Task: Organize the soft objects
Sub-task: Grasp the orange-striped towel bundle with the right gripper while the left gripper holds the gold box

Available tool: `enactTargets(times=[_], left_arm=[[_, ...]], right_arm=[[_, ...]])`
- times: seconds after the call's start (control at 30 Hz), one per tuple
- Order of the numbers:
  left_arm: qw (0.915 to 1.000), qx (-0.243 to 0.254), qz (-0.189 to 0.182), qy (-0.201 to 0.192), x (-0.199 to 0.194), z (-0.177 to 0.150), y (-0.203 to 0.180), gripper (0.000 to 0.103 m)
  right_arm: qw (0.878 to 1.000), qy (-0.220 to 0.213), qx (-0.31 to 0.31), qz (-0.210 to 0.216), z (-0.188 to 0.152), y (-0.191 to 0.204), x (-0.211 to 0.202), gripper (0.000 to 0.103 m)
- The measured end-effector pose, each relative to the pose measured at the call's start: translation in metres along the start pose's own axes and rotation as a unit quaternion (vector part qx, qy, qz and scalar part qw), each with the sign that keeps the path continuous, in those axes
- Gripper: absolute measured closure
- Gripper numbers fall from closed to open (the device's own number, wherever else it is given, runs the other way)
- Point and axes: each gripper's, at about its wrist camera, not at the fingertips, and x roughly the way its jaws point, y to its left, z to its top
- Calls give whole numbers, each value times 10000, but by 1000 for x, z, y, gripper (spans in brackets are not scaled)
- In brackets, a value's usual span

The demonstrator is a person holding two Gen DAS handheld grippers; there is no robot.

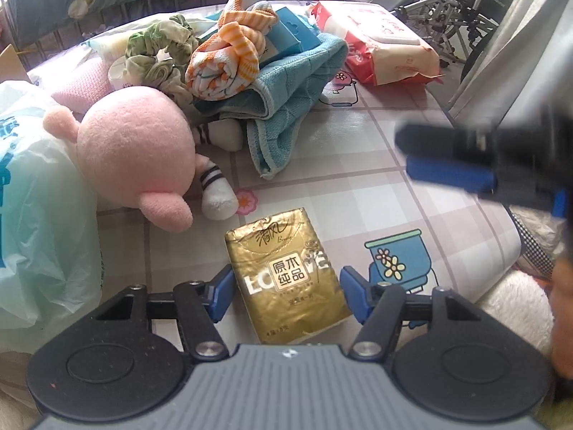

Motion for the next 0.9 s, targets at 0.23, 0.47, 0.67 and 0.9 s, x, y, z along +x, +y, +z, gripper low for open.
enactTargets(times=[0.23,0.47,0.67,0.9], left_arm=[[9998,-135,-166,-30,-6,-9,13,40],[9994,-188,-302,-37,-7,-12,21,40],[9989,-180,-420,-45,-6,-13,25,40],[9987,-163,-482,-75,-7,-15,28,40]], right_arm=[[9998,83,-157,122,53,28,39,48],[9988,315,-268,-250,102,44,107,49],[9961,525,-244,-672,116,49,145,49],[9921,660,-344,-1008,110,60,168,57]])
